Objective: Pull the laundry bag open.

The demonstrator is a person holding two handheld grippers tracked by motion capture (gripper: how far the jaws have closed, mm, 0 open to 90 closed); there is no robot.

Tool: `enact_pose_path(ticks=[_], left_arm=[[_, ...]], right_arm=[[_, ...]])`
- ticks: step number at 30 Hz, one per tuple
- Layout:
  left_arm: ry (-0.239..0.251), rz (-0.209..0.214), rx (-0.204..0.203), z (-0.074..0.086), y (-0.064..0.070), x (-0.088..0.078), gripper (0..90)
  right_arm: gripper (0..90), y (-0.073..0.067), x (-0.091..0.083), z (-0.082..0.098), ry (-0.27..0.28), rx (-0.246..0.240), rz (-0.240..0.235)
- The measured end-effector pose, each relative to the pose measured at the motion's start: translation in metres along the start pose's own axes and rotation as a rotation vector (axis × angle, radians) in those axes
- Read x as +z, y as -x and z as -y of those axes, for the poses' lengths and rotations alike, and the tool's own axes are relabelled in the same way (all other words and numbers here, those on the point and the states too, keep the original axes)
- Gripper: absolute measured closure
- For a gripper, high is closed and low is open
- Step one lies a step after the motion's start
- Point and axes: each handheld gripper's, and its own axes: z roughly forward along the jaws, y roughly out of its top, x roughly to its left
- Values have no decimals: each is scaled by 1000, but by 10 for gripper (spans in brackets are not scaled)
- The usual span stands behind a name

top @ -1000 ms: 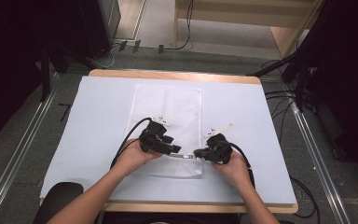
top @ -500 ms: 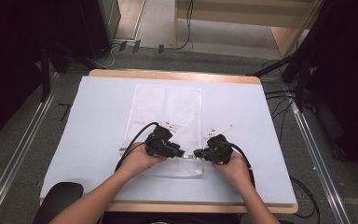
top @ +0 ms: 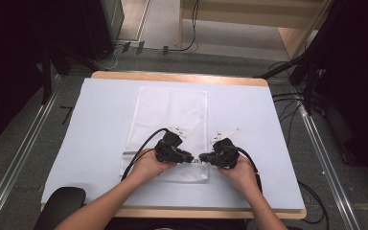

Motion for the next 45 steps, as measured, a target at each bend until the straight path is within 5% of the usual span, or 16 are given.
enact_pose_path(ticks=[19,26,45], left_arm=[[1,27,18,2,4,7,833],[-16,76,-21,0,-1,7,858],[-51,101,-64,-4,-9,3,881]], right_arm=[[900,0,0,0,-1,-3,-1],[900,-1,0,0,0,-32,4],[900,-3,1,0,-5,-58,15]])
